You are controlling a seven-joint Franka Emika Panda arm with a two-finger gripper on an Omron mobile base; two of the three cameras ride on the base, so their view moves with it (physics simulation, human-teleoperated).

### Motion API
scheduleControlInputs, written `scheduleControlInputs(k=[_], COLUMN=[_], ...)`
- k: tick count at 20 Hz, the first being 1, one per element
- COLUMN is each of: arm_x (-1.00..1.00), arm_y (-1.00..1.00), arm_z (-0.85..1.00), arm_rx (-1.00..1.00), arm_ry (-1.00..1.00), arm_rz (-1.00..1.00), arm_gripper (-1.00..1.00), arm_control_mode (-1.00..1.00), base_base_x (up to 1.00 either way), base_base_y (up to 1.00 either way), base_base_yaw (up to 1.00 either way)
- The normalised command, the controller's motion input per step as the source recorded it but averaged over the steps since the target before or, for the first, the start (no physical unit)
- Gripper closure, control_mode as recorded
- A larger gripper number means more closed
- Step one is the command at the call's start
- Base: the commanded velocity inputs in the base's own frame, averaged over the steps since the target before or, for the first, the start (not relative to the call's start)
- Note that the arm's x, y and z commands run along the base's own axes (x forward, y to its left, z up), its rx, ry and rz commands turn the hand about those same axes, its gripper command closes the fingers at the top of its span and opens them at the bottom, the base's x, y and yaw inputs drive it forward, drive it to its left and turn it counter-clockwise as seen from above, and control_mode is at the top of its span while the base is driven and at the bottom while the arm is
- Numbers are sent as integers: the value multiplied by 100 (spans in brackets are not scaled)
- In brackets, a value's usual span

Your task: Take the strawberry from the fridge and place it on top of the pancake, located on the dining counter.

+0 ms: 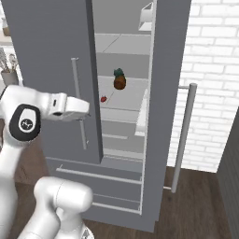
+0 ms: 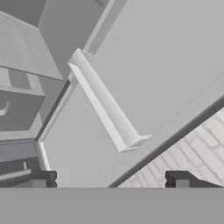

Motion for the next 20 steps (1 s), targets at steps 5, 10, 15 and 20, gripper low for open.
scheduleControlInputs(k=[5,10,15,20], arm_x=[0,2,48,75], arm_y=[87,87,43,15], arm_z=[-2,0,0,0], arm_rx=[23,23,24,9], arm_ry=[4,9,2,0], arm_rz=[26,26,16,2], arm_gripper=[-100,-100,-100,-100], arm_control_mode=[-100,-100,-100,-100], base_base_x=[0,0,0,0], base_base_y=[0,0,0,0], base_base_yaw=[0,0,0,0])
